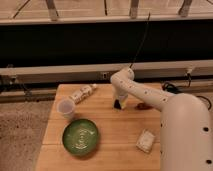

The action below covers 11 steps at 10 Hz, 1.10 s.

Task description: Place the eraser on the white sponge

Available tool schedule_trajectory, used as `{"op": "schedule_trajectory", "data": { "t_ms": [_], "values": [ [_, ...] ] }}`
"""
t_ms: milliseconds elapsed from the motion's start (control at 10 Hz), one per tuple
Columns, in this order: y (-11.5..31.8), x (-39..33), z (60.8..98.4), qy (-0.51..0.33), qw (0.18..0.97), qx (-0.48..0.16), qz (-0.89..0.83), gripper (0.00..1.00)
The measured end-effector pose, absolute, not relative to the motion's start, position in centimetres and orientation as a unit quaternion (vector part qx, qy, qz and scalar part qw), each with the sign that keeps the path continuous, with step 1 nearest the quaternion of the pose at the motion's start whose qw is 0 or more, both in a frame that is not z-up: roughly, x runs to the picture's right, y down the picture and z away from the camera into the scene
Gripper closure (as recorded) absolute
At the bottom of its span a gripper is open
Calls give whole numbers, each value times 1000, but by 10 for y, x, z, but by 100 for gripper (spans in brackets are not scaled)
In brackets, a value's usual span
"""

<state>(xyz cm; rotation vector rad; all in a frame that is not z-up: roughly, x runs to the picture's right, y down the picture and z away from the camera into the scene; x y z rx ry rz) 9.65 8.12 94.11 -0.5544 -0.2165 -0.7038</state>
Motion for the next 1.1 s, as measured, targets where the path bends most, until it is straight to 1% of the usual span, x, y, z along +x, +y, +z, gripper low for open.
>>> {"op": "schedule_trajectory", "data": {
  "t_ms": [1100],
  "values": [
    [89,109,932,-113,898,-264,-335,95]
  ]
}}
